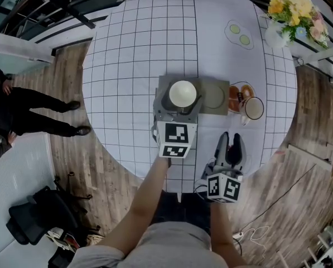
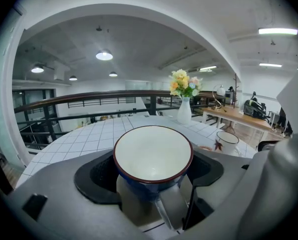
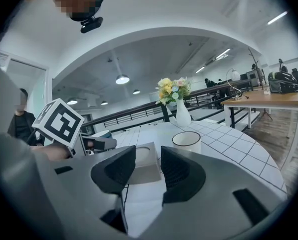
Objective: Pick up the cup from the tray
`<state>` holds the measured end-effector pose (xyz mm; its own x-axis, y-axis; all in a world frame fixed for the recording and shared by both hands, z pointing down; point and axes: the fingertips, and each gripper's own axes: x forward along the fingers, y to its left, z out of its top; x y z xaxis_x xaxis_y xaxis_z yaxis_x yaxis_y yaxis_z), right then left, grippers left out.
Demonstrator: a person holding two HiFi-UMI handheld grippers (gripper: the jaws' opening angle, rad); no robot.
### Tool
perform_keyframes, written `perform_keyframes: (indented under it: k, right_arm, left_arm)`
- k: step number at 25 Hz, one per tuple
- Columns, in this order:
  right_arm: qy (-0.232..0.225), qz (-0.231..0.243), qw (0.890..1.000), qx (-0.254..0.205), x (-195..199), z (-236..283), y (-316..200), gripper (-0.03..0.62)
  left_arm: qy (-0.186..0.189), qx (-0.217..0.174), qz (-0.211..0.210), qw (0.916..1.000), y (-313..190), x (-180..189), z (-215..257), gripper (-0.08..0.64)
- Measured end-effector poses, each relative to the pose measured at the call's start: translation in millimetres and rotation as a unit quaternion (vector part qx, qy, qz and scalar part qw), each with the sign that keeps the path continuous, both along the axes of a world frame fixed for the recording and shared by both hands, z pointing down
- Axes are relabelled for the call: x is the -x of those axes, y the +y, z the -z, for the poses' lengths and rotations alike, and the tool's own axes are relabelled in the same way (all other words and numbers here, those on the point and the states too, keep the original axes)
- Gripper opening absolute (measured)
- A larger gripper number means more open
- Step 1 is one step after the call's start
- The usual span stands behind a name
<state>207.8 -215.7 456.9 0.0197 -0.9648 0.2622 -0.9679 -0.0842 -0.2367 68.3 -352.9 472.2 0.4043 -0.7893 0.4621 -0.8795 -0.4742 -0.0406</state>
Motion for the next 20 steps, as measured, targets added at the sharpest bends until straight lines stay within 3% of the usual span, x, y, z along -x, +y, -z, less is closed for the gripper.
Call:
perform_keyframes:
  k: [14, 20]
  right_arm:
    - [0.003, 0.012, 1.000, -0.019, 12, 17, -5, 0.144]
    - [0.001, 0.027, 0.999, -0.023, 36, 19, 0, 0.144]
  left_arm:
    - [0.014, -0.046, 0.001, 0.9988, 33, 43, 69, 0.402]
    - [0.013, -0.039, 0.008, 0.9991, 70, 75, 61, 0.402]
